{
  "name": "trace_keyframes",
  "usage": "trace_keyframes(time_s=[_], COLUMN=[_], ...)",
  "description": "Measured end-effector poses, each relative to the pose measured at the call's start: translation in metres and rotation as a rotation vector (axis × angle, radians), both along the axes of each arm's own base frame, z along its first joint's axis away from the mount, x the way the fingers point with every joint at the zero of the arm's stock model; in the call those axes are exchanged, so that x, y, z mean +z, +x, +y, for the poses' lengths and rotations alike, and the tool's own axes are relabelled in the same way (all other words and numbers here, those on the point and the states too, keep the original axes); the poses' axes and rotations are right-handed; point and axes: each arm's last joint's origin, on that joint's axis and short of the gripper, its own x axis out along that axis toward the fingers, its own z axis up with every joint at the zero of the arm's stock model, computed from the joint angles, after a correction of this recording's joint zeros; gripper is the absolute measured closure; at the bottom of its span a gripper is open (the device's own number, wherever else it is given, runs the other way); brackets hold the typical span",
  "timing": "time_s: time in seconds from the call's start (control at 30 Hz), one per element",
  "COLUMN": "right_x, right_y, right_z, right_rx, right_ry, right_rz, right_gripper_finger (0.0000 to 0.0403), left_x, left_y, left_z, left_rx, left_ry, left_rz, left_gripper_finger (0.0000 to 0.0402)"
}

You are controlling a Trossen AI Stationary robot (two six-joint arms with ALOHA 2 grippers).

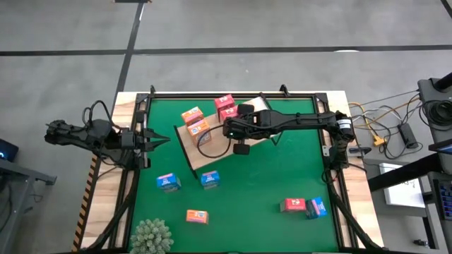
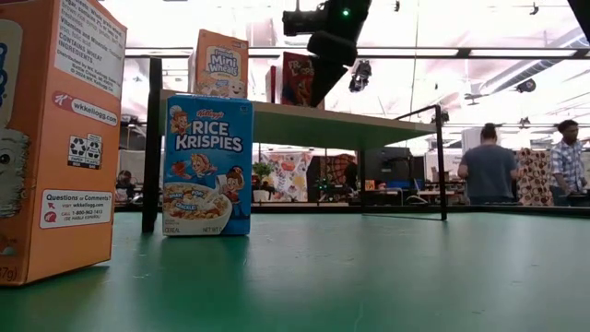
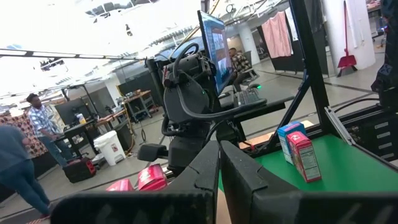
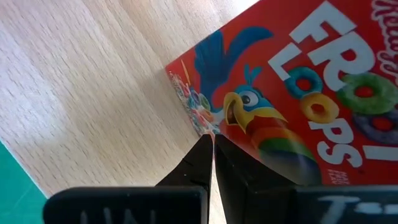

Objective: Stack cereal on shelf
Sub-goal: Put the left red cereal box on the shelf aligned with the other red cereal box, then put the right blue cereal box on the shelf

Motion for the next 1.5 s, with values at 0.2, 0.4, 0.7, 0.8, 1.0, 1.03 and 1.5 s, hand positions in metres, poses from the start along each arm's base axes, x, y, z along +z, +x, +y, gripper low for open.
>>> trace_keyframes(time_s=[0.2, 0.4, 0.7, 0.8, 1.0, 1.03, 1.5], right_x=[0.000, 0.000, 0.000, 0.000, 0.000, 0.000, 0.038], right_y=[0.000, 0.000, 0.000, 0.000, -0.001, -0.001, -0.013], right_z=[0.000, -0.001, -0.003, -0.003, -0.005, -0.005, 0.034], right_rx=[-0.004, -0.005, 0.003, 0.007, 0.009, 0.008, -0.014], right_ry=[0.005, -0.002, -0.008, -0.011, -0.014, -0.013, 0.250], right_rz=[-0.003, -0.001, 0.006, 0.010, 0.013, 0.013, -0.163], right_gripper_finger=[0.0394, 0.0394, 0.0394, 0.0394, 0.0394, 0.0394, 0.0394], left_x=[0.000, 0.000, 0.000, 0.000, 0.001, 0.001, 0.001], left_y=[0.000, 0.000, 0.000, 0.000, 0.000, 0.000, 0.000], left_z=[0.000, 0.000, 0.000, 0.000, 0.000, 0.000, 0.000], left_rx=[0.000, 0.000, 0.000, 0.000, 0.000, 0.000, 0.001], left_ry=[0.000, 0.000, -0.001, -0.001, -0.002, -0.002, 0.005], left_rz=[0.000, 0.000, -0.002, -0.003, -0.008, -0.008, -0.007], left_gripper_finger=[0.0402, 0.0402, 0.0402, 0.0402, 0.0402, 0.0402, 0.0402])
